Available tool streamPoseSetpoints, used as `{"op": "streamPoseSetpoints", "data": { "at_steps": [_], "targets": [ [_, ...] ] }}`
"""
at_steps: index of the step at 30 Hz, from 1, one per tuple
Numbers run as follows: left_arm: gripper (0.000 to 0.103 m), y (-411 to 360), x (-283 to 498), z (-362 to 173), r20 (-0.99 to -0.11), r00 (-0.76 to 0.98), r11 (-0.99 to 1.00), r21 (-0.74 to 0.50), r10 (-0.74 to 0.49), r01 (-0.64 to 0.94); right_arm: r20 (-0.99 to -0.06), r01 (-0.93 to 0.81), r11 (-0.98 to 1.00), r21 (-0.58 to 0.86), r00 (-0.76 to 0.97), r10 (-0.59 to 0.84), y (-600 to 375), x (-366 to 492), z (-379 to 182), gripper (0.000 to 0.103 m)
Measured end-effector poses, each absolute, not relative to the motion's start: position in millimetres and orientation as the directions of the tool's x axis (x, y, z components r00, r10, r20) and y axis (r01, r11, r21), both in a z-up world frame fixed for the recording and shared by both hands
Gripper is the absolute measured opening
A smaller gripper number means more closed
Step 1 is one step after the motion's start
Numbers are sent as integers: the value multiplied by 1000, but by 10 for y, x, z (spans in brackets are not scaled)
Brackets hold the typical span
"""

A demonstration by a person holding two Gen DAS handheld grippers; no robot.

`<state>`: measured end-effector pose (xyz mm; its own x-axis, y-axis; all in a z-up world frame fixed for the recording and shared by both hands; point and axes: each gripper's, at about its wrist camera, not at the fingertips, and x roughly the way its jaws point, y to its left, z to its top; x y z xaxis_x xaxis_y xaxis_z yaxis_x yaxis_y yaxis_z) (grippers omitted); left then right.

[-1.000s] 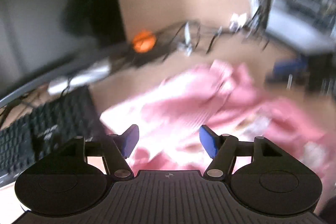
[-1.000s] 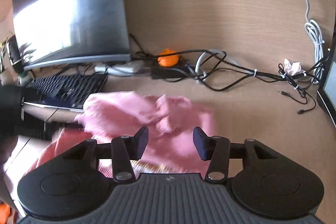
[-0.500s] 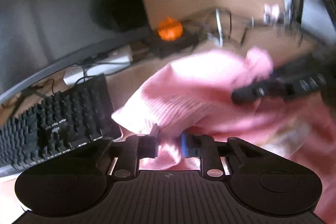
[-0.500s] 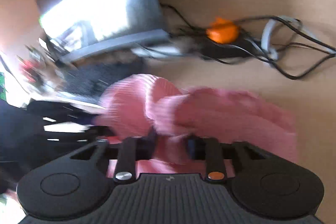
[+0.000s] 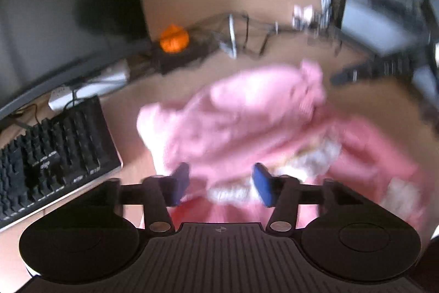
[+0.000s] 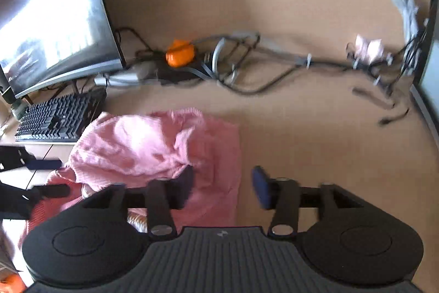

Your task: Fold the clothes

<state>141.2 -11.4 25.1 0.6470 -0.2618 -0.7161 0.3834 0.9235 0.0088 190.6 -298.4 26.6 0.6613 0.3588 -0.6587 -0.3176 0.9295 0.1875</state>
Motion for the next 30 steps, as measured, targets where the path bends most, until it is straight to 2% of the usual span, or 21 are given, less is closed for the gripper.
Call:
{"op": "streamPoseSetpoints", "data": {
  "at_steps": [3,5,7,9,10,12,14,17,19,21,23,27,30],
  "targets": [
    [71,-99,1569,361,-678,669,927,-48,-303,371,-610,-387,906,173,680,407,-2774,1933,299,54],
    [77,-182,1750,288,-671,668,927,-76,-320,368,-608,-425,888,178,662,438,-2592,2029,253,54],
    [79,-245,1972,130,-690,651,933,-105,-317,343,-637,-418,903,99,671,380,-2397,2182,93,54],
    [79,-256,2190,-89,-730,614,945,-138,-300,297,-657,-369,927,-73,717,233,-2229,2367,-151,54],
    [78,-248,2279,-190,-748,595,949,-154,-293,275,-662,-350,933,-87,720,209,-2234,2432,-226,55],
    [79,-223,2373,-311,-761,576,951,-180,-297,252,-674,-322,945,-54,710,204,-2310,2539,-333,70],
    [79,-219,2390,-302,-760,578,950,-182,-299,252,-683,-317,948,-25,698,215,-2373,2603,-352,75],
    [77,-180,2384,-225,-763,580,957,-200,-286,210,-687,-326,945,15,683,247,-2469,2613,-295,76],
    [79,-129,2300,-101,-752,600,962,-204,-274,183,-661,-334,942,41,698,277,-2548,2517,-165,77],
    [85,-49,2096,98,-719,639,962,-199,-274,189,-632,-348,937,27,720,285,-2637,2333,-32,89],
    [88,3,1836,240,-698,663,962,-177,-272,209,-621,-357,934,-13,735,272,-2744,2108,22,93],
    [89,-33,1377,195,-720,591,929,-237,-364,284,-668,-361,931,-61,707,230,-2907,1641,-39,93],
    [89,-173,1227,-9,-761,530,924,-259,-375,283,-695,-363,929,-70,685,215,-2933,1386,-149,98]
  ]
}}
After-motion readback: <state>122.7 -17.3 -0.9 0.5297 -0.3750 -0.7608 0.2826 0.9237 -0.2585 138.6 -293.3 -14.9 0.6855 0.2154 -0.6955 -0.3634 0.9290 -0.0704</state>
